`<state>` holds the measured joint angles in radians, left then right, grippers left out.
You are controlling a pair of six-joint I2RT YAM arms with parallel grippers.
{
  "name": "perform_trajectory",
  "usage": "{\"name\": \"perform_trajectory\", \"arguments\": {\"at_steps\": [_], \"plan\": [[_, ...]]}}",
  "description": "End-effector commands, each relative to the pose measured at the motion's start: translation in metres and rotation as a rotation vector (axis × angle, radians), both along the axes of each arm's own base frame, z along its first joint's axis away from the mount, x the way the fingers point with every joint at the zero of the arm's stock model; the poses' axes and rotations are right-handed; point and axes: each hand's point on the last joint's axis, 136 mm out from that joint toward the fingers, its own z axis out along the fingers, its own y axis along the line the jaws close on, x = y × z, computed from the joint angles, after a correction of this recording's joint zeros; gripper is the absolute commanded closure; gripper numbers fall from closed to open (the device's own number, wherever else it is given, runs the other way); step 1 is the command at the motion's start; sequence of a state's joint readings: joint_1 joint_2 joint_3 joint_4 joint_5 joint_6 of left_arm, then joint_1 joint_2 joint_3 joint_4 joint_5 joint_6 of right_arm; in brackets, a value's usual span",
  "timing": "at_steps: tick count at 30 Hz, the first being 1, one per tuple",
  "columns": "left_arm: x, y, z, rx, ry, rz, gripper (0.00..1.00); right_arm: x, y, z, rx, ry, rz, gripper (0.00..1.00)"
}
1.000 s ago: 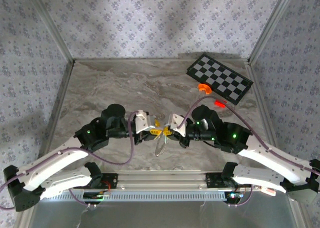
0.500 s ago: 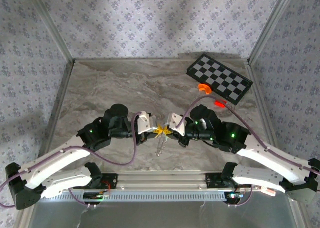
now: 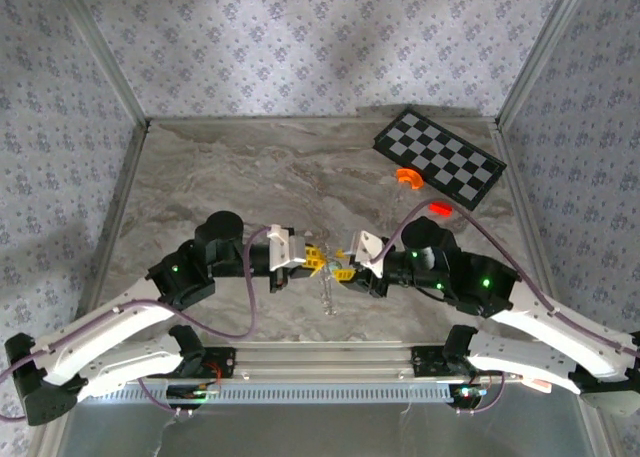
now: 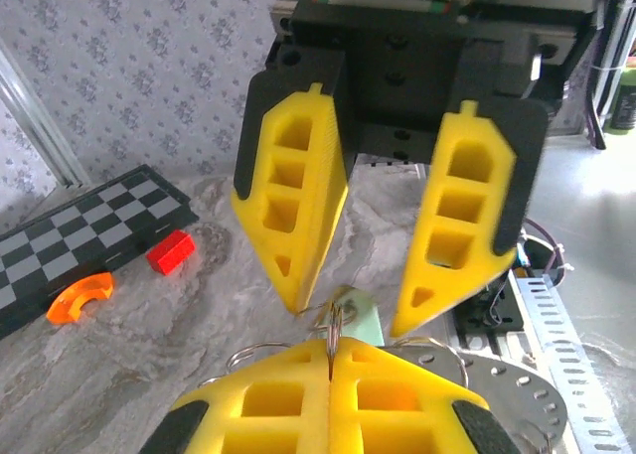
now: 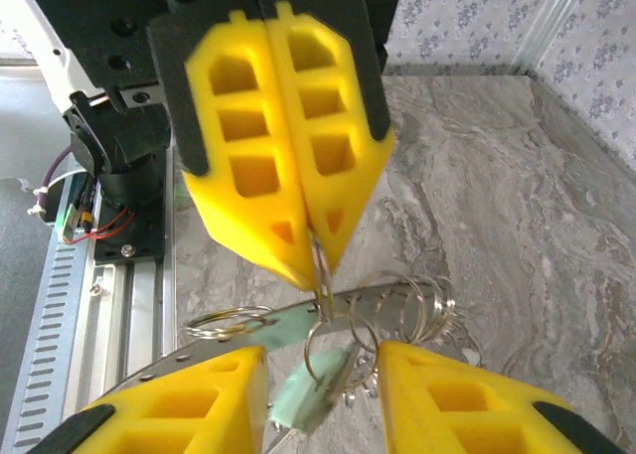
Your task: Put the keys on the keyring
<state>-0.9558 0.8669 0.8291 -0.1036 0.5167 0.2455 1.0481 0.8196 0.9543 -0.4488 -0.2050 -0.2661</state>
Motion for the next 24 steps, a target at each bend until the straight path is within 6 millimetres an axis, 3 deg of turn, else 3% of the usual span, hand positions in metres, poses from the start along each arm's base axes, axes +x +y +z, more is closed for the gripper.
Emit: {"name": "perform_trajectory", "arguments": {"at_steps": [1,14,24], "plan": [[-0.013,0.001,0.025,-0.087,-0.036,-0.065,1.00,0.000,-0.001,0.004,0.034,-0.005,-0.011,0.67],[-0.021,0.003,0.033,-0.124,-0.039,-0.097,1.00,-0.002,0.004,0.000,0.054,0.010,0.011,0.69],[-0.023,0.006,0.040,-0.161,-0.052,-0.097,1.00,-0.003,0.009,-0.009,0.037,0.033,0.031,0.98]]}}
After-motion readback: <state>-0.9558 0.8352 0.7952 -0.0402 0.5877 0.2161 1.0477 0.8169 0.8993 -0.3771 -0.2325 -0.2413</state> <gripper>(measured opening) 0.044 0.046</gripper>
